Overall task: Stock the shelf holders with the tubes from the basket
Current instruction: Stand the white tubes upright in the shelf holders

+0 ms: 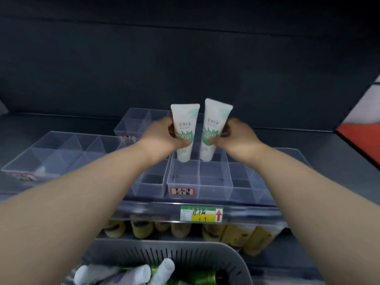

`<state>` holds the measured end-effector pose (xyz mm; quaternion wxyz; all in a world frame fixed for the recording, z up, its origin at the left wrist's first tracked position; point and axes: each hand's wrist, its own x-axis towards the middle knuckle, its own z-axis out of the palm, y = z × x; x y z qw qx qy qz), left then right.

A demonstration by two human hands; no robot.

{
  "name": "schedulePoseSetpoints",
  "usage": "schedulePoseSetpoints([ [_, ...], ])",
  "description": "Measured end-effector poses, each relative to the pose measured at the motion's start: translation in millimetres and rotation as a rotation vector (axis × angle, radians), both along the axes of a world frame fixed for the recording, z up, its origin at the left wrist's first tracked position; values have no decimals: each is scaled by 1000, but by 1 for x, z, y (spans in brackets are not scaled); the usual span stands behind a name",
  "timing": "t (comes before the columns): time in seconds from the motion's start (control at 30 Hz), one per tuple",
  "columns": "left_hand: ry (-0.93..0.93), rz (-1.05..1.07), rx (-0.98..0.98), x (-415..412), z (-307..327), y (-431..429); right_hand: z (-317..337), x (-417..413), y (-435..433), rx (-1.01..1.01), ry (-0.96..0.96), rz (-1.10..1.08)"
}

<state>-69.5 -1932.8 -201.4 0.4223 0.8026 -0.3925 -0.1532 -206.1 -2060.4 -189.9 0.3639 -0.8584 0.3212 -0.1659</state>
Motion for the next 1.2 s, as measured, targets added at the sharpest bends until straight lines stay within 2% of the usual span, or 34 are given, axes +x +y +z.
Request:
schedulePoseSetpoints([
  [0.07,-40,-19,70,7,-10,-4,-11,5,-1,-36,81,17],
  [0.17,-90,-34,116,12,-14,-7,-17,8,-2,-66,99,-10],
  [0.3,-17,-22,21,11,-7,-7,-12,3,0,-101,63,-20],
  [0.5,119,38,-177,10,17,5,-5,-14,7,-56,-130,-75],
  [0.6,160,44,-211,9,28,23,-6,-26,19,-130,-173,-103],
  [0.7,34,47,-165,-2,34,48,-2,-41,40,-244,-186,-118],
  [0.83,-184,-21,-34,-26,30,82,4,-58,76,-290,-150,-27],
  [1.0,-477,-152,174,-67,11,129,1,-85,130,-402,32,136],
  [1.13,-736,-245,317,-101,-26,172,-26,-109,166,-477,172,286],
  [1.2,-756,-292,332,-114,-53,194,-48,-121,180,-455,229,328],
])
